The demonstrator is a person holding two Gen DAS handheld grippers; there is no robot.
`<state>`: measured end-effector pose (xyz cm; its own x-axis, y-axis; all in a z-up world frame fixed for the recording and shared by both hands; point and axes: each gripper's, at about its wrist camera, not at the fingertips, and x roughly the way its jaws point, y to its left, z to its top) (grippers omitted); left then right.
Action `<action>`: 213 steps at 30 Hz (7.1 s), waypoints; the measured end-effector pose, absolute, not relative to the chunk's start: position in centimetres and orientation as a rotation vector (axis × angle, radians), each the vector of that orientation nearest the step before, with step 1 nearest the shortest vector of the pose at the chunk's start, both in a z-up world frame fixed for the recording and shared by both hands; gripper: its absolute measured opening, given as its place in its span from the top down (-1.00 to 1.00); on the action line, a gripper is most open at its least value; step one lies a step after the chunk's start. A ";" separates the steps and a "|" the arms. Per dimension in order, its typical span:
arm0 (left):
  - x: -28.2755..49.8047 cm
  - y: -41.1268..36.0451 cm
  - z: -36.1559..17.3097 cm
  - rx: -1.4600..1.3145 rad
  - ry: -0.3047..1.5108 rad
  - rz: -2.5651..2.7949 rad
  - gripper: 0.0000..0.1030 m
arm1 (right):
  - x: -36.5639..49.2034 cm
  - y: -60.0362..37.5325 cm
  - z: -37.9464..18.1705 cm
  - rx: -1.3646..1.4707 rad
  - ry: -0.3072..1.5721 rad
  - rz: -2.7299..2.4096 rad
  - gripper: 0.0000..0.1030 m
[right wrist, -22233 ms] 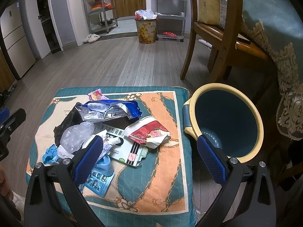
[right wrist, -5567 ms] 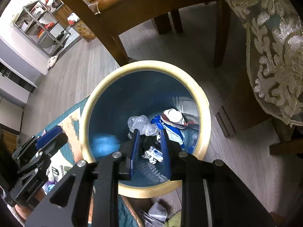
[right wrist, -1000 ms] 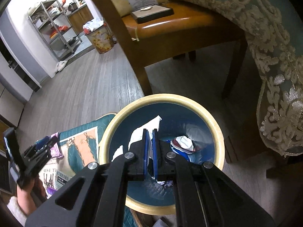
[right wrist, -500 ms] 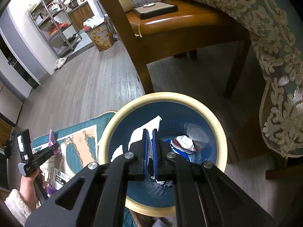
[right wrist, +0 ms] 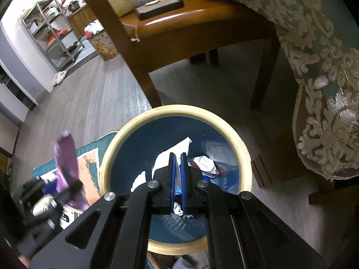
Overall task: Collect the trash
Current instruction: 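Open both tools to drop the pink wrapper and paper into the bin, then move both open tools back over the cushion, then grasp the white tissue with the left tool while the right tool grasps a blue face mask, then carry the white tissue and blue mask over the bin with both tools, then open both tools to drop the tissue and mask into the bin, then move both open tools back over the cushion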
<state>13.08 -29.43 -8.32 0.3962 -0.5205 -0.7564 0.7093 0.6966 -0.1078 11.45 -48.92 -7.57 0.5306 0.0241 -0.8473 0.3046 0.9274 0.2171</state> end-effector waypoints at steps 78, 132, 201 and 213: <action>3.4 -0.2 -17.0 0.012 1.323 -0.302 0.58 | 5.6 -21.2 -8.1 0.298 1.093 0.268 0.93; 9.2 -30.5 -6.0 0.212 0.868 -0.734 0.63 | 5.8 -53.2 -4.8 0.459 0.894 -0.204 0.93; 3.4 0.4 -2.9 0.076 0.824 -0.221 -0.76 | 7.4 -26.6 -5.1 0.134 0.951 0.193 -0.88; -1.5 -2.0 -11.5 0.065 1.047 -0.322 -0.61 | 5.8 -23.7 -7.2 0.191 1.005 0.126 -0.88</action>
<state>-1.52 -1.95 -11.50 0.4577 -0.2308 -0.8586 0.2923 0.9511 -0.0998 5.76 -23.75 -7.22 0.5305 0.1925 -0.8255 -0.0169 0.9761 0.2168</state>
